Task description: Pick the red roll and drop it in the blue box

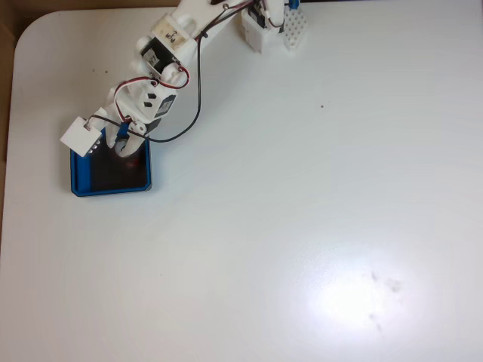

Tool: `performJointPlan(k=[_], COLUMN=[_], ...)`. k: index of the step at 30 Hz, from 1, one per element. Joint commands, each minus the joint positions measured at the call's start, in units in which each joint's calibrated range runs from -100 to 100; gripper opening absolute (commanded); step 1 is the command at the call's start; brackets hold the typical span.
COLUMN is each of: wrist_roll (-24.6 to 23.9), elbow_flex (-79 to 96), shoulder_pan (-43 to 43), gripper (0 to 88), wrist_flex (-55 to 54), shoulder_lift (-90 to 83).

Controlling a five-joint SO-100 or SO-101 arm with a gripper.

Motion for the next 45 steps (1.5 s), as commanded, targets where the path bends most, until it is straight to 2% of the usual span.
performJointPlan(k=[1,8,29,45], wrist_roll=[-0.4,-0.4,-0.4,0.0], elbow_flex=[0.1,2.5,41.4,60.7], shoulder_pan=[0.7,0.7,-0.2,-0.3], gripper=[10.5,10.6,11.2,11.2], wrist_flex=[-1.0,-1.1,-1.6,-1.7], shoulder_lift=[-0.9,-5.6,-46.0,-67.7])
